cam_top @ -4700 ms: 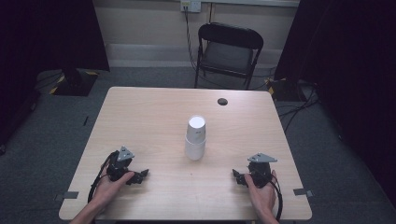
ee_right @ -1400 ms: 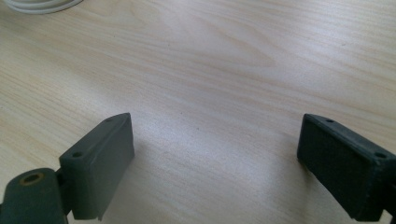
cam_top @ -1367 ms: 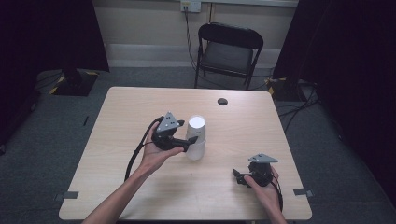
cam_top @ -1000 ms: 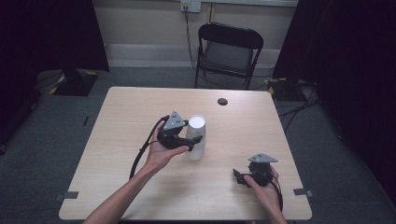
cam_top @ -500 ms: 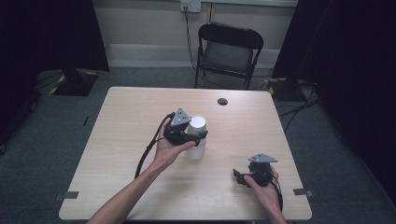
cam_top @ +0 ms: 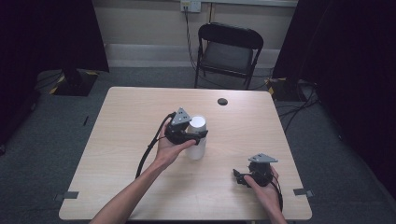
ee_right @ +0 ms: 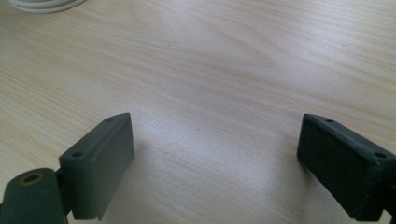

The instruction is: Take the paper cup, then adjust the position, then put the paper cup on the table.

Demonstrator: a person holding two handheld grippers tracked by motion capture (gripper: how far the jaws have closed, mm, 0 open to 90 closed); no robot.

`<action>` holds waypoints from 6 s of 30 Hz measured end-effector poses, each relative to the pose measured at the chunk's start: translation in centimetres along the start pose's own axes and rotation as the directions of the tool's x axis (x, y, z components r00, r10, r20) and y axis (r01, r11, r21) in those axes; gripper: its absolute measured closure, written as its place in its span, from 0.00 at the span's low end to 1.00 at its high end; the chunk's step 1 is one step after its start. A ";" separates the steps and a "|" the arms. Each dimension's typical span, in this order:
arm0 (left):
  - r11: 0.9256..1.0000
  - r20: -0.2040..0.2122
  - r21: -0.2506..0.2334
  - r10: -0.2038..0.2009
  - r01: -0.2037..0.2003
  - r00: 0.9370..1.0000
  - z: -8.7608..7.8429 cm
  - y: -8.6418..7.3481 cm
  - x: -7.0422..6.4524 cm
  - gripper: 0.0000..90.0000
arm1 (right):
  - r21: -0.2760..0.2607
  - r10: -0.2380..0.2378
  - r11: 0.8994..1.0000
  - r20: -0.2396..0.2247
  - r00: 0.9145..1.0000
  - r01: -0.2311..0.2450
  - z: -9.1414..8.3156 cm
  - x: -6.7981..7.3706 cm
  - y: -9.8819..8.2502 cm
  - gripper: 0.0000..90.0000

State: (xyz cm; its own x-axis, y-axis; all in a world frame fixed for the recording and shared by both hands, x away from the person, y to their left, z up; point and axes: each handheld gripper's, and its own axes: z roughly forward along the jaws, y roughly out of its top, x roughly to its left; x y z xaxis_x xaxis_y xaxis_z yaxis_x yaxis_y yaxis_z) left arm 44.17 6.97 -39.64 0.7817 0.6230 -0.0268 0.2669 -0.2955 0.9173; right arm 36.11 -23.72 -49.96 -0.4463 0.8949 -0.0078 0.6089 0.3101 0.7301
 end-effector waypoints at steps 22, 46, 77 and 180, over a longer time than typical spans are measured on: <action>0.999 0.003 -0.037 0.009 -0.008 1.000 -1.4 2.2 0.0 0.34 | 0.000 0.000 1.000 0.001 1.000 0.000 0.0 0.0 0.0 0.11; 0.997 -0.002 -0.071 0.011 -0.011 1.000 -2.8 4.7 0.2 0.35 | 0.000 -0.001 1.000 0.000 1.000 0.001 0.0 0.0 0.0 0.11; 0.991 -0.018 -0.132 0.016 -0.018 1.000 -9.8 5.9 2.1 0.36 | 0.000 -0.002 1.000 0.002 1.000 0.002 0.0 0.0 0.0 0.12; 0.857 0.357 0.039 -0.492 0.514 0.794 -11.7 -8.2 -0.2 0.37 | -0.412 -0.379 0.880 -0.308 0.873 0.237 -0.3 16.4 8.2 0.73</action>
State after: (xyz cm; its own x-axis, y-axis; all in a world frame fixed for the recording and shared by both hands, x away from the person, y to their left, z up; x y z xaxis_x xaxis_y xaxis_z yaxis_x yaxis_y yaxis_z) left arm 35.26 17.74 -42.56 0.6907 0.3812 -0.6145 0.6524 0.0383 0.7569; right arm 33.56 -6.57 -43.86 -0.8220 0.5648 -0.0732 0.1600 0.3524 0.9221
